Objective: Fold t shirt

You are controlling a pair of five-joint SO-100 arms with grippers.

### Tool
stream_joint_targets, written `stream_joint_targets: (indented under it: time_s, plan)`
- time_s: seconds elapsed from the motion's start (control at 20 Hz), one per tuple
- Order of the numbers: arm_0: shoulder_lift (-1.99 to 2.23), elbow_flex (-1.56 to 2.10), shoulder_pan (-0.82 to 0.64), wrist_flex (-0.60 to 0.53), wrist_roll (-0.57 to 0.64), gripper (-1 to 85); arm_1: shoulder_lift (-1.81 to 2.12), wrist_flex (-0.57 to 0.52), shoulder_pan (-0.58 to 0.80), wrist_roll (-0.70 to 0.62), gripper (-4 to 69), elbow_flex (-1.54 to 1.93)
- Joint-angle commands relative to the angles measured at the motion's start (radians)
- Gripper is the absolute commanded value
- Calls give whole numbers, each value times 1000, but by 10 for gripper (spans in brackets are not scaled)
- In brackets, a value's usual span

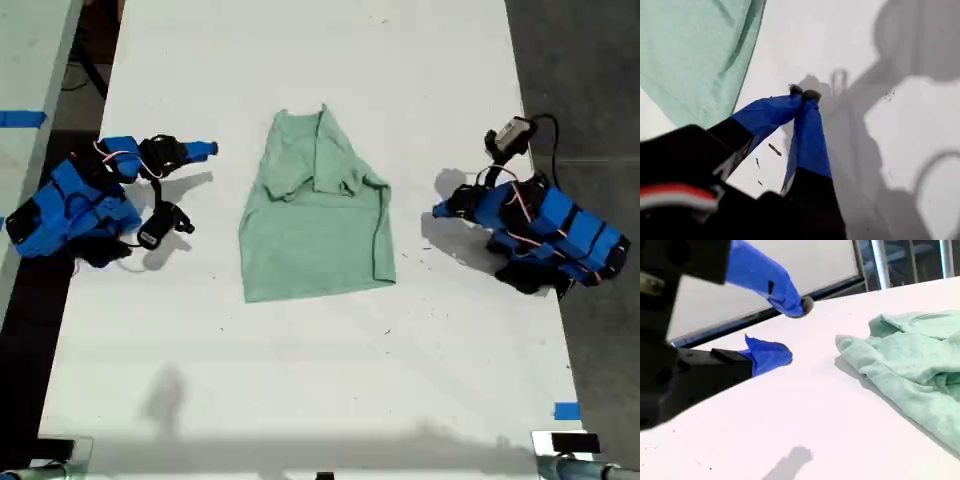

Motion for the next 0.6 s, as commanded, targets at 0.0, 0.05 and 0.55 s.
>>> stream_joint_targets:
  time_s: [0.0, 0.05, 0.55]
  plan:
    - [9, 41, -37, 21, -46, -3, 14, -25, 5, 6, 6, 54]
    - [9, 41, -37, 21, -46, -3, 14, -25, 5, 6, 6, 54]
    - [9, 41, -49, 32, -49, -3, 9, -97, -17, -100, 8, 48]
